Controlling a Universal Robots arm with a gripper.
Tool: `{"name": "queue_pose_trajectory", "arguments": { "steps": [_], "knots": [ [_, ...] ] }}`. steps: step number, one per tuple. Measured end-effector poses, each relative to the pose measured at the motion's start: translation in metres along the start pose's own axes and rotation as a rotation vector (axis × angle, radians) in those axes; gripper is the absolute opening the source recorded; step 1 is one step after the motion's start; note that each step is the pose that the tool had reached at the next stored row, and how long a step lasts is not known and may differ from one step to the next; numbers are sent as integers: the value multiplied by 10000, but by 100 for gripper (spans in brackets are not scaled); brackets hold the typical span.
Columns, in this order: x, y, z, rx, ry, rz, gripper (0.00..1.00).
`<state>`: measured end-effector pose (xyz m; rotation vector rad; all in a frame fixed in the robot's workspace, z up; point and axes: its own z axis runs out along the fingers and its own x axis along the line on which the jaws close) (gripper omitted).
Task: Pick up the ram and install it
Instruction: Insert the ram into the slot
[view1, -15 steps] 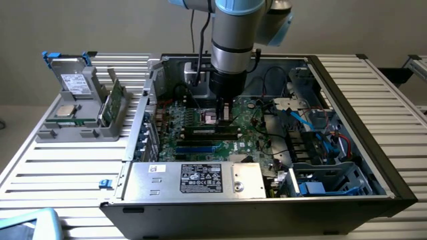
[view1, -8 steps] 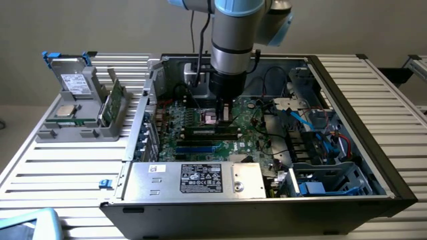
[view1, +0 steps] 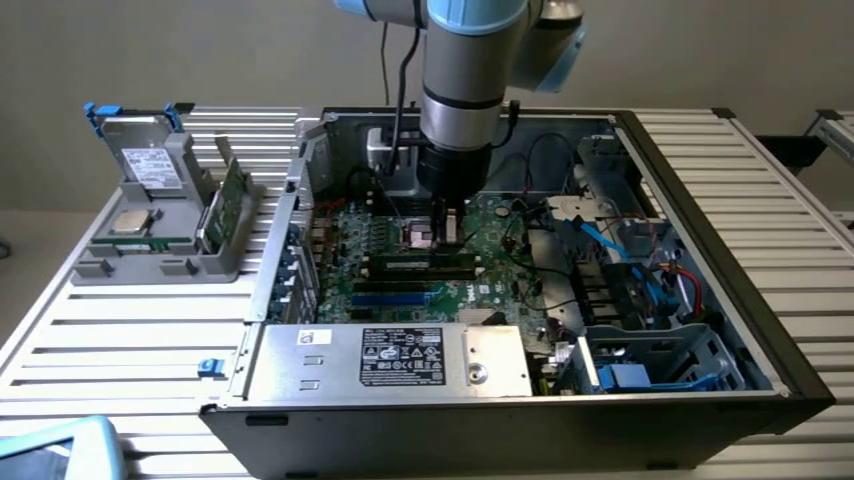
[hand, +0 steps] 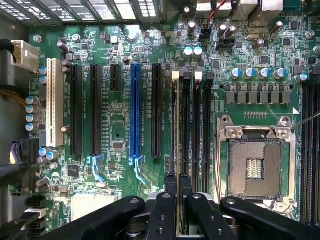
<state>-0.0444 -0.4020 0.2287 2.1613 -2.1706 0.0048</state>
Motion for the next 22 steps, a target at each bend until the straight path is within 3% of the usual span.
{"name": "queue_pose_trajectory", "arguments": {
  "steps": [5,22],
  "knots": [
    [-1,4,12,41,-2,1,14],
    [13,48,28,267,-1,18,14]
  ]
}}
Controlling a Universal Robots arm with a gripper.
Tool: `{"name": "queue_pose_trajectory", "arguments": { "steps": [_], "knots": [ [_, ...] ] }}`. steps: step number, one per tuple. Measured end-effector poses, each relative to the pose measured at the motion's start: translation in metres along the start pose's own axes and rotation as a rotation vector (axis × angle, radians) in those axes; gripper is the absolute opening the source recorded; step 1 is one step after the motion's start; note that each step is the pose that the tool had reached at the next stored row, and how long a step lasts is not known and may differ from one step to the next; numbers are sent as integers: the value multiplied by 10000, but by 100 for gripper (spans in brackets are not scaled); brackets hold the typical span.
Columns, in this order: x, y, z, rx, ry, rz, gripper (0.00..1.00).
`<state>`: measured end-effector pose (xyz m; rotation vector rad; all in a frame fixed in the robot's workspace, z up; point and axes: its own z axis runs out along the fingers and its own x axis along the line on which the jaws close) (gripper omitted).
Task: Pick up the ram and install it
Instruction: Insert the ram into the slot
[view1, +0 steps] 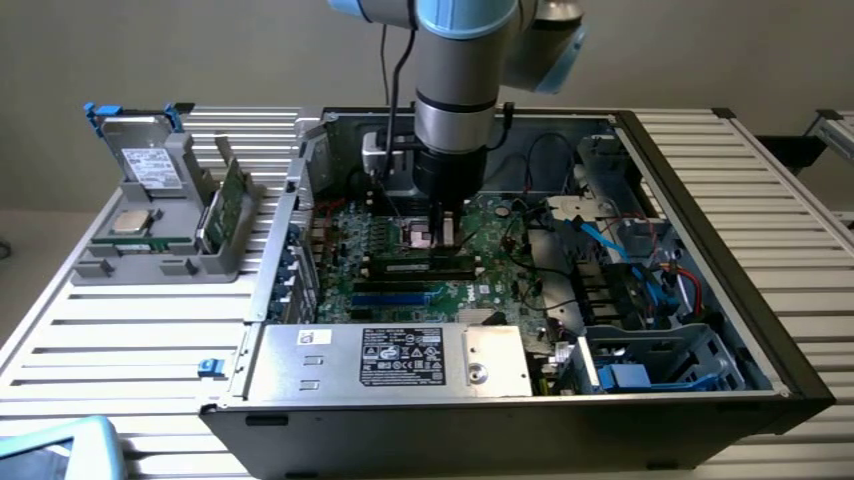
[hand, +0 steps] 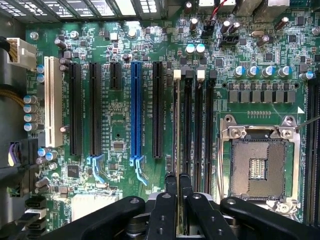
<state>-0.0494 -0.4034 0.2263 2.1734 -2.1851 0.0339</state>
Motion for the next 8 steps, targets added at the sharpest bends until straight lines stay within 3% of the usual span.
{"name": "queue_pose_trajectory", "arguments": {
  "steps": [4,8],
  "knots": [
    [0,23,4,70,-1,4,14],
    [4,28,5,101,-2,5,14]
  ]
}}
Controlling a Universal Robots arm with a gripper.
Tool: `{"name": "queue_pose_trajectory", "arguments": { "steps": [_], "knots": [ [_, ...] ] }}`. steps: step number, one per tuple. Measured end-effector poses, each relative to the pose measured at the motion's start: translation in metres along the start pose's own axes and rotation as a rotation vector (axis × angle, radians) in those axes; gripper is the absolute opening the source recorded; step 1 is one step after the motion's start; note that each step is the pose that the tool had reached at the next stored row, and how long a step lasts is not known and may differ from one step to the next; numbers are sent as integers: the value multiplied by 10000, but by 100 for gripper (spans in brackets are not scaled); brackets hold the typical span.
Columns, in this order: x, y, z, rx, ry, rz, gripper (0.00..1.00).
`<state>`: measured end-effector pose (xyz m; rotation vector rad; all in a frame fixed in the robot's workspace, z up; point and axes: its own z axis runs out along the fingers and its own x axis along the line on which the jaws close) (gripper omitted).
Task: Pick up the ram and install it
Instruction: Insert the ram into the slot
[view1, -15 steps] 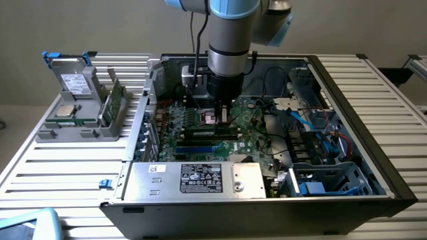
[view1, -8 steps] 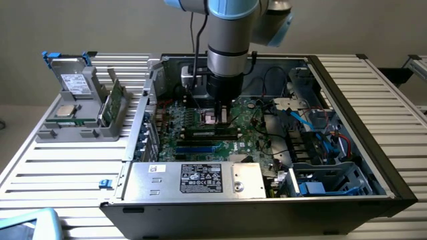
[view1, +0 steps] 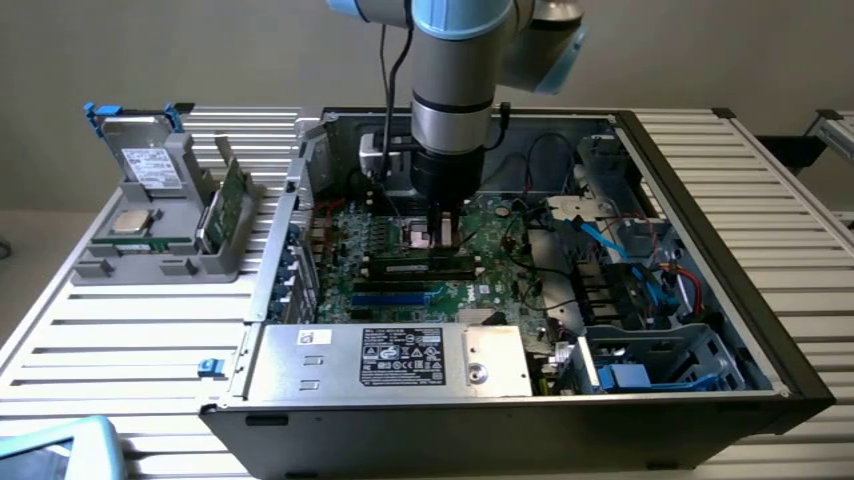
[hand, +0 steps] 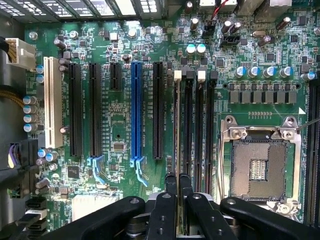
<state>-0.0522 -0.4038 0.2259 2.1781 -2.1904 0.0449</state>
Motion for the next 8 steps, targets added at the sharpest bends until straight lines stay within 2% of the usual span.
{"name": "queue_pose_trajectory", "arguments": {
  "steps": [8],
  "knots": [
    [0,10,9,45,-2,11,14]
  ]
}}
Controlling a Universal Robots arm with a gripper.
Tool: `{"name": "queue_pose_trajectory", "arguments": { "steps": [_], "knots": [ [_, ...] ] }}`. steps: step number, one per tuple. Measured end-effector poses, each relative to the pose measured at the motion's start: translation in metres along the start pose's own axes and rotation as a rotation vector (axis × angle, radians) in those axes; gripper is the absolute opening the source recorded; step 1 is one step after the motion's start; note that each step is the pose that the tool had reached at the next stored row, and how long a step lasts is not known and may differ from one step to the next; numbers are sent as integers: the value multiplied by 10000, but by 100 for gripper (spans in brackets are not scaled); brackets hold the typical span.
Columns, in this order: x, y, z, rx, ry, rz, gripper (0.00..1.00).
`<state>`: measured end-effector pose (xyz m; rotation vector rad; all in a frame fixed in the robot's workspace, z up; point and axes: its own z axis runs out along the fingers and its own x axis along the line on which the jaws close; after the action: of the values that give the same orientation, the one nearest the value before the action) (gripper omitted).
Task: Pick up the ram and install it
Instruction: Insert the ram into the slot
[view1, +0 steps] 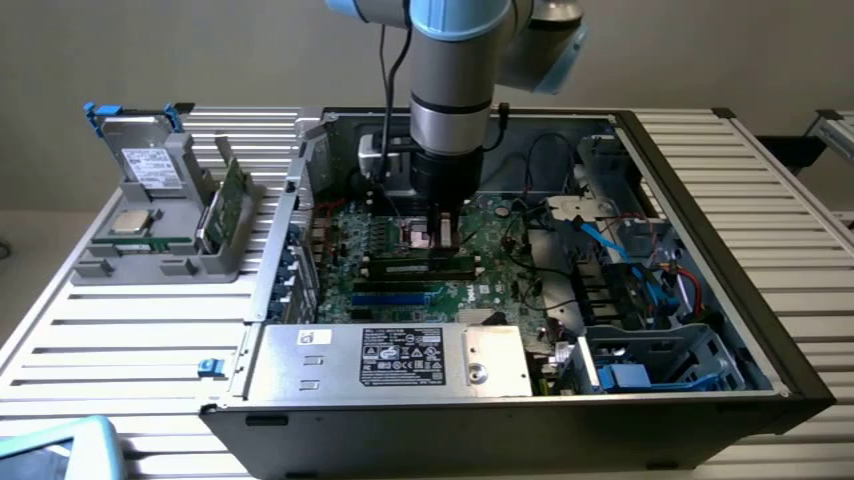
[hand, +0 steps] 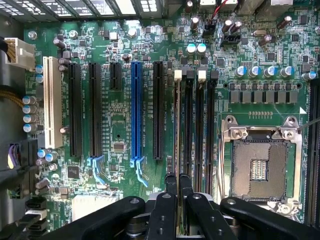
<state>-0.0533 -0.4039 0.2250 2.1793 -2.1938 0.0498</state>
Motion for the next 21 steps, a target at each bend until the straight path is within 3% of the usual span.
{"name": "queue_pose_trajectory", "arguments": {
  "steps": [13,15,16,18,21],
  "knots": [
    [-1,3,12,35,0,3,14],
    [-1,5,13,37,-1,3,16],
    [-1,5,12,37,0,4,23],
    [0,6,11,39,-1,3,23],
    [4,6,-64,38,0,4,23]
  ]
}}
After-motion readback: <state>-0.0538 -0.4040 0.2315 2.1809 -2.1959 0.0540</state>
